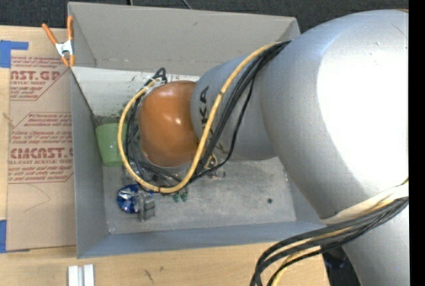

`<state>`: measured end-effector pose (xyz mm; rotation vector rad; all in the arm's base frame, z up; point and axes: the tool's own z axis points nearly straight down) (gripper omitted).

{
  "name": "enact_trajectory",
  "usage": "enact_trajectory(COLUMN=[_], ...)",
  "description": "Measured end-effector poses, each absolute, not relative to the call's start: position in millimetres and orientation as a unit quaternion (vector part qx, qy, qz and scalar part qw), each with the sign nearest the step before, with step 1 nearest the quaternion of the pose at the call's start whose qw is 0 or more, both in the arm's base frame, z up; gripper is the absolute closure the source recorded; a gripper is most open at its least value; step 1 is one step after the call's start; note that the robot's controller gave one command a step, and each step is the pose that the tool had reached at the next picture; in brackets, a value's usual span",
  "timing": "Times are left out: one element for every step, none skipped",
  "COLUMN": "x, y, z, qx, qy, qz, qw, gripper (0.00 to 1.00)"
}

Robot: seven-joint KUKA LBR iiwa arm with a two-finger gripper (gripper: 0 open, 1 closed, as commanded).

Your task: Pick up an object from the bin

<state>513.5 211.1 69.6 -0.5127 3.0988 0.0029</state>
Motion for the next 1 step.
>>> enact_trajectory(x=[535.8], y=[197.9], z=[203.3], qx=[-0.181], qy=[0.984], qz=[0.001], qw=[0.006], gripper=[1.00])
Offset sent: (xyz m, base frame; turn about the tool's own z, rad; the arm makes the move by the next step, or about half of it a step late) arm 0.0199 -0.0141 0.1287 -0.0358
